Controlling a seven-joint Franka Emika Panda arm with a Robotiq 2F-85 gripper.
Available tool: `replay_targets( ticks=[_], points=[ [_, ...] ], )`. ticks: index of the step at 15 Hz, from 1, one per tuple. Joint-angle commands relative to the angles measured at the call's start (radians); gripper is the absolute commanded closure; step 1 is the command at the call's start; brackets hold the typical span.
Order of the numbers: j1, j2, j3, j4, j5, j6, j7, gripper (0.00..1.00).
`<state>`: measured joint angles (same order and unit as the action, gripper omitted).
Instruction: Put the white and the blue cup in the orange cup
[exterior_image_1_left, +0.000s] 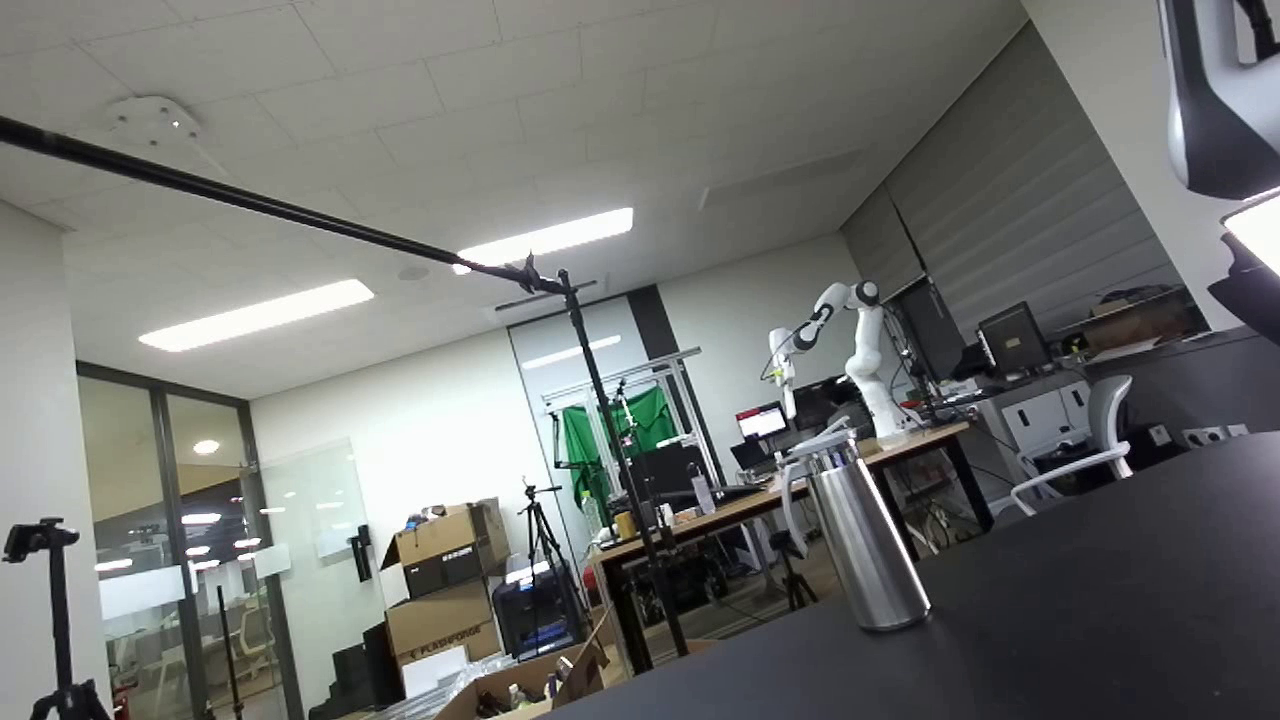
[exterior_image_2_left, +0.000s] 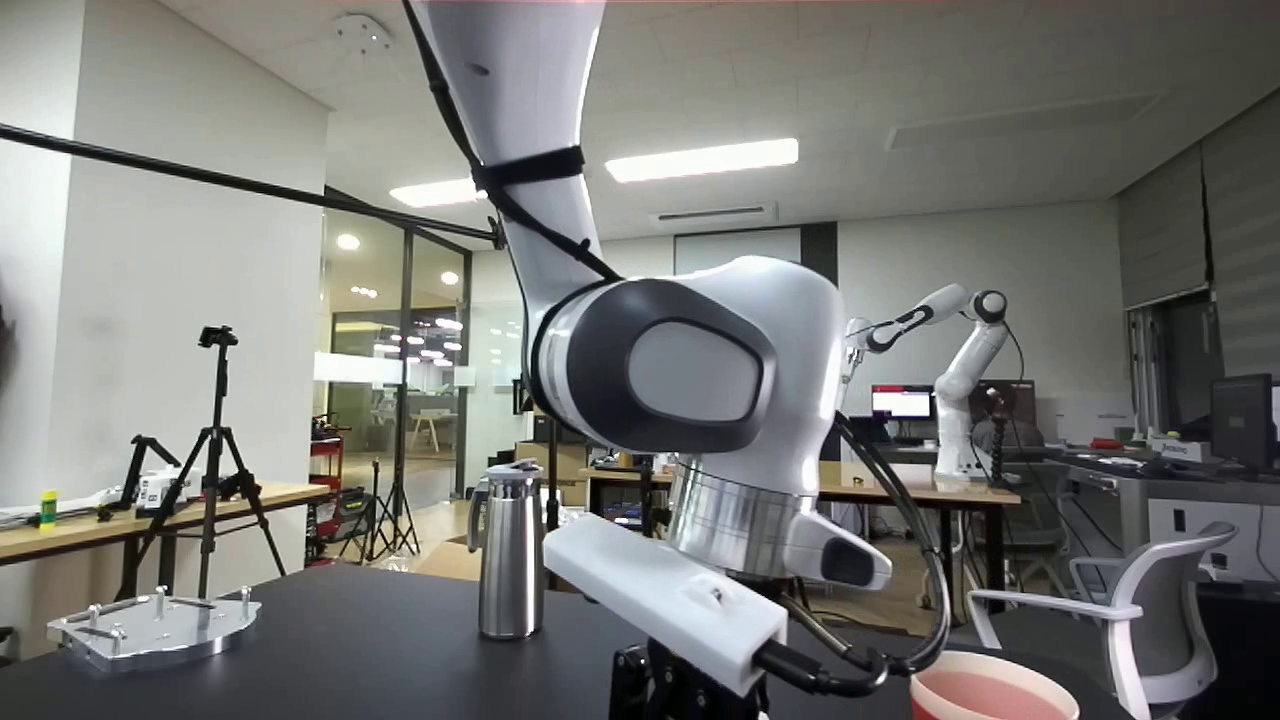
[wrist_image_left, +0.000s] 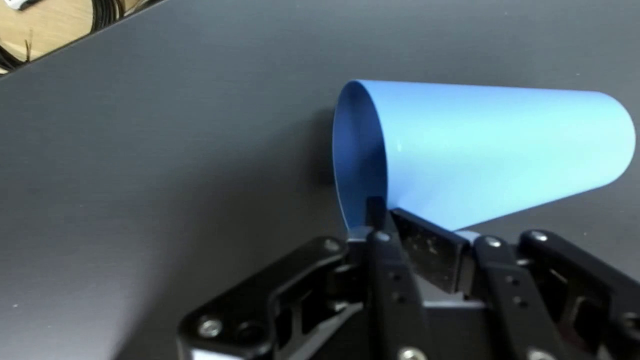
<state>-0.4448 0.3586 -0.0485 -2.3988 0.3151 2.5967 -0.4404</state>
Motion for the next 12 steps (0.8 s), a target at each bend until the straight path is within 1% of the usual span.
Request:
replay_targets(
  ticks=[1,4,5,6,7,10,12],
  points=[
    [0.033,-0.007,0.031,-0.036,0.05,0.019,-0.003,0.99],
    [0.059,0.0,0.038,-0.042,0.058,0.024,0.003,0.99],
    [0.066,0.003,0.031,-0.043,0.045,0.028,0.007,0.71],
    [0.071,0.005,0.026,-0.046,0.034,0.027,0.009,0.7],
    [0.072,0.007,0.019,-0.049,0.025,0.033,0.01,0.65],
    [0.066,0.009,-0.004,-0.049,0.004,0.026,0.015,0.43],
    [0.062,0.001,-0.029,-0.049,-0.021,0.013,0.021,0.31]
  ],
)
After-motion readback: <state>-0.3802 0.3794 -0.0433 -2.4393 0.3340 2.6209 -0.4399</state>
